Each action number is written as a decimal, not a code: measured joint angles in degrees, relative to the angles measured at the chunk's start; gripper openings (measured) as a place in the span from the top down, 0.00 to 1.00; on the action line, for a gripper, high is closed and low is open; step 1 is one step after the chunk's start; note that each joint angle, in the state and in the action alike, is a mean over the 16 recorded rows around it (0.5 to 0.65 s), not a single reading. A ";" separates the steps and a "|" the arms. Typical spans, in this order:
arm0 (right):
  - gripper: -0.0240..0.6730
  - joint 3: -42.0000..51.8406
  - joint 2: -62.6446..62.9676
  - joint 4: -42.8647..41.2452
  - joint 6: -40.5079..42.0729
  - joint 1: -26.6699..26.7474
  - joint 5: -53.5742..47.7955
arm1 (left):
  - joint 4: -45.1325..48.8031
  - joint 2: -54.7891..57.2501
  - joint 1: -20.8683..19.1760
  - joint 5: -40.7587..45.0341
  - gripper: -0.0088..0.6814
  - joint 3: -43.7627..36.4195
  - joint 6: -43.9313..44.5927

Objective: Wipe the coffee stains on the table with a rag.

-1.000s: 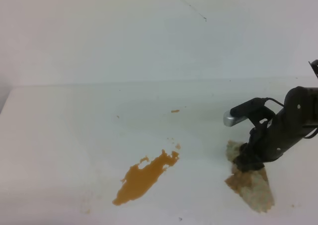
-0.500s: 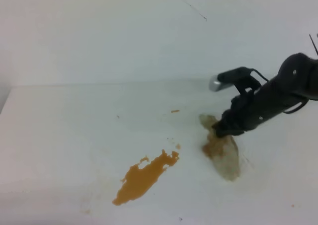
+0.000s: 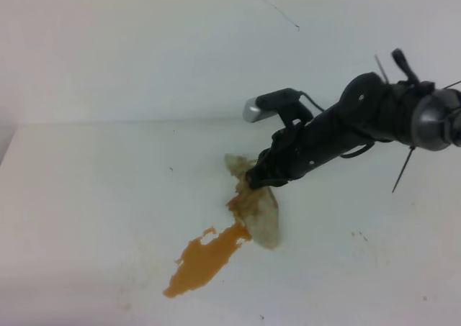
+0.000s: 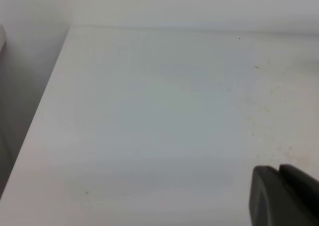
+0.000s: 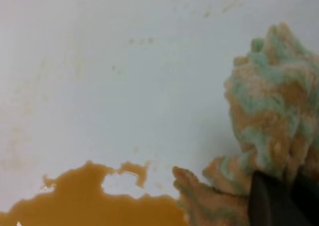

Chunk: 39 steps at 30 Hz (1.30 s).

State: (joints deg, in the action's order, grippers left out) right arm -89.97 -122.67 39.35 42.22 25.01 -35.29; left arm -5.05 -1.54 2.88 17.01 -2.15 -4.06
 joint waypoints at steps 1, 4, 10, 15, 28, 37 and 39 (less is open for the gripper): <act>0.92 -0.60 -0.93 0.03 0.03 0.56 0.10 | 0.00 0.00 0.00 0.00 0.99 0.00 0.00; 0.92 -2.10 -3.46 0.10 0.12 2.31 0.50 | 0.00 0.00 0.00 0.00 0.99 0.00 0.00; 0.92 -3.84 -6.79 0.28 0.21 5.80 1.34 | 0.00 0.00 0.00 0.00 0.99 0.00 0.00; 0.92 -4.32 -7.76 1.12 0.21 8.59 1.84 | 0.00 0.00 0.00 0.00 0.99 0.00 0.00; 0.92 -4.36 -7.97 5.79 1.46 13.84 2.28 | 0.00 0.00 0.00 0.00 0.99 0.00 0.00; 0.92 -5.07 -7.93 8.71 4.26 18.33 3.05 | -0.01 0.10 0.00 0.05 0.99 0.13 0.00; 0.92 -5.47 -7.90 9.24 4.84 19.41 3.29 | -0.01 0.10 0.00 0.05 0.99 0.13 0.00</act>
State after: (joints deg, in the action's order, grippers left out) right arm -95.44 -130.57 48.59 47.06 44.43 -32.00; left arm -5.05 -1.44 2.87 17.06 -2.02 -4.06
